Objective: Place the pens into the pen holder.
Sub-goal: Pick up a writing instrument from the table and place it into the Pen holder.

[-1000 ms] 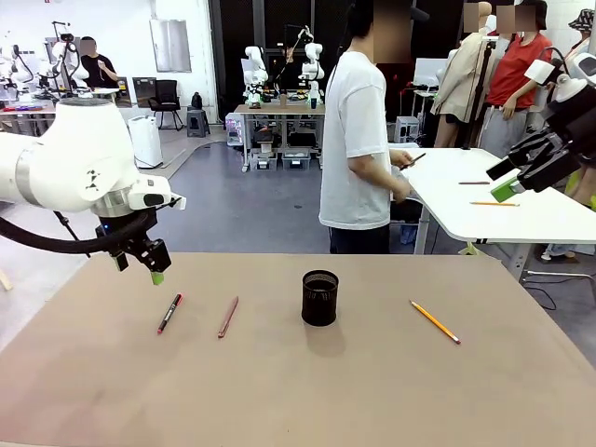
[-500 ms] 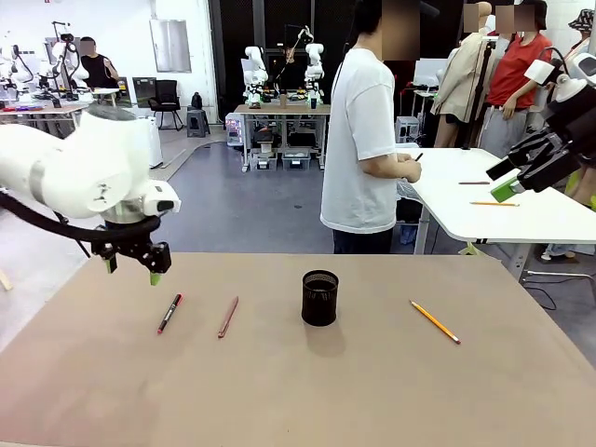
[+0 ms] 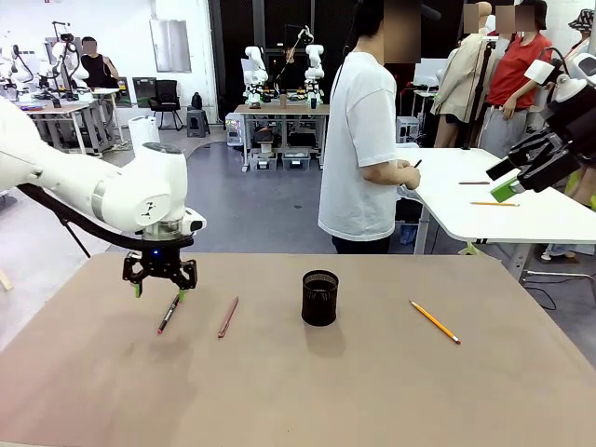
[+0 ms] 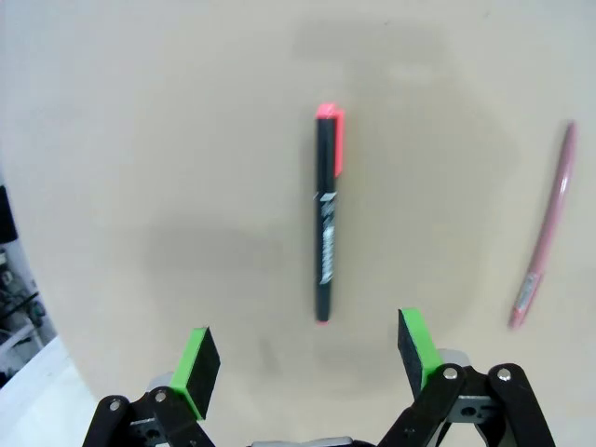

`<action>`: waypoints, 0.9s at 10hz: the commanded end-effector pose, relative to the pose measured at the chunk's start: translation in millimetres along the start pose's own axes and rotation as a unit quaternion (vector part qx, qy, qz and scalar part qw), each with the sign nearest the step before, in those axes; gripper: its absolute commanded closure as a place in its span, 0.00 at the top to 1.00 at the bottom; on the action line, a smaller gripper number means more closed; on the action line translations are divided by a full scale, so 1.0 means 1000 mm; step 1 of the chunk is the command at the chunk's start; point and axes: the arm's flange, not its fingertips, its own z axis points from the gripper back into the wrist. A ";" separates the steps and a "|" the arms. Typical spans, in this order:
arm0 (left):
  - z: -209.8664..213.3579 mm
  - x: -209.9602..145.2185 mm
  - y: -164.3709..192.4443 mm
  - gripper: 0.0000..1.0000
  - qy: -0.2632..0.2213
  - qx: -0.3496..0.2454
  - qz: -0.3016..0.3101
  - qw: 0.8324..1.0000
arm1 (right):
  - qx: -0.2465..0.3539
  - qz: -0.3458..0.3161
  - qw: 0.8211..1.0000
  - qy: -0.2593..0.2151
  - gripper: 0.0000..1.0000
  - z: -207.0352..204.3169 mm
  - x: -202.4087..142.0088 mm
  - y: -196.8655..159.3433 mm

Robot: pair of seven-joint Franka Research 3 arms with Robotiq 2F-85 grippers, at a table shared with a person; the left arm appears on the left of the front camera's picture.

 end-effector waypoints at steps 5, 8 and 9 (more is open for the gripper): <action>-0.033 0.022 0.009 1.00 -0.071 -0.060 -0.027 0.995 | -0.001 0.000 1.000 -0.001 1.00 0.001 0.000 0.000; -0.050 0.032 0.008 1.00 -0.059 -0.067 -0.026 0.996 | -0.001 0.000 1.000 -0.001 1.00 0.001 0.000 0.000; -0.054 0.034 0.010 1.00 -0.056 -0.067 -0.027 0.996 | -0.001 0.000 1.000 -0.001 1.00 0.001 0.000 0.000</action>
